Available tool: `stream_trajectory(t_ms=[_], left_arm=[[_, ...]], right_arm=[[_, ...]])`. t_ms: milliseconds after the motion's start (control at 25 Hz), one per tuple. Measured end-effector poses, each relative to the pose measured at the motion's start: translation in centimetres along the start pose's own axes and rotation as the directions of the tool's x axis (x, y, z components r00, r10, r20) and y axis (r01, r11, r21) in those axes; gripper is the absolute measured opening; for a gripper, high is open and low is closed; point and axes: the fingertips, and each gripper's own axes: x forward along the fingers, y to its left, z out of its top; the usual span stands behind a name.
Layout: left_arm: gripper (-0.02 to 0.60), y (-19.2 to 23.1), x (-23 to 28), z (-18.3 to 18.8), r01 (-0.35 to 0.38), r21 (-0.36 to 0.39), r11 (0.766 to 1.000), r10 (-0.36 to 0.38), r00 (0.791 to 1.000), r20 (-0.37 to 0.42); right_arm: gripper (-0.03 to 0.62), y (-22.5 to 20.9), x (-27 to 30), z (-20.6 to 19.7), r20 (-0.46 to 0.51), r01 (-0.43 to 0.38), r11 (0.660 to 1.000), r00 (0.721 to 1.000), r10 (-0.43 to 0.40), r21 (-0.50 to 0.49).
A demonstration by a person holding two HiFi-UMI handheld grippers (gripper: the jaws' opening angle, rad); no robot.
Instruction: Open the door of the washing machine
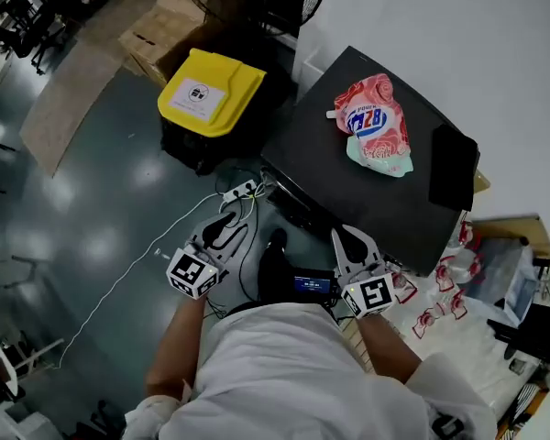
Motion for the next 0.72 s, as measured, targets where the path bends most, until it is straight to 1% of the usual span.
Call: stream_trajectory(t_ms=[80, 120, 240, 320, 400, 480, 560, 600, 640, 720], left_arm=[[0.151, 0.6, 2.8, -2.4, 0.073, 0.036, 0.997, -0.07, 0.994, -0.086], [0.16, 0.8, 4.0, -3.7, 0.112, 0.054, 0.992, -0.104, 0.986, -0.133], [0.17, 1.7, 7.4, -8.1, 0.221, 0.082, 0.972, -0.194, 0.947, -0.255], [0.172, 2.6, 9.5, -11.7, 0.284, 0.091, 0.955, -0.239, 0.911, -0.337], [0.183, 3.1, 11.1, -15.4, 0.348, 0.093, 0.933, -0.28, 0.864, -0.418], [0.184, 3.6, 12.6, -19.0, 0.393, 0.083, 0.916, -0.309, 0.821, -0.479], [0.186, 4.1, 13.9, -21.7, 0.427, 0.083, 0.901, -0.327, 0.79, -0.518], [0.186, 4.2, 14.4, -22.7, 0.449, 0.087, 0.889, -0.34, 0.775, -0.533], [0.186, 4.3, 14.9, -23.5, 0.477, 0.093, 0.874, -0.356, 0.759, -0.546], [0.186, 4.1, 15.7, -24.6, 0.535, 0.117, 0.837, -0.388, 0.73, -0.563]], right_arm=[[0.032, -0.4, 1.4, -0.3, -0.034, -0.008, 1.0, 0.999, 0.007, -0.011], [0.032, -0.5, 2.0, -0.4, -0.046, -0.009, 1.0, 0.999, 0.009, -0.004], [0.032, -1.7, 3.7, -0.5, -0.029, 0.01, 1.0, 1.0, -0.01, 0.014], [0.032, -2.4, 4.5, -1.3, -0.05, 0.027, 0.999, 0.998, -0.025, 0.035], [0.032, -2.6, 4.8, -2.3, -0.087, 0.034, 0.998, 0.996, -0.028, 0.062], [0.032, -2.7, 4.9, -3.1, -0.103, 0.049, 0.995, 0.994, -0.041, 0.082], [0.032, -3.1, 5.2, -3.7, -0.097, 0.079, 0.992, 0.993, -0.07, 0.094], [0.032, -3.1, 5.2, -4.1, -0.101, 0.097, 0.99, 0.991, -0.087, 0.101], [0.032, -2.9, 5.1, -4.6, -0.112, 0.118, 0.987, 0.988, -0.106, 0.11], [0.032, -2.3, 4.2, -6.3, -0.172, 0.162, 0.979, 0.975, -0.14, 0.122]])
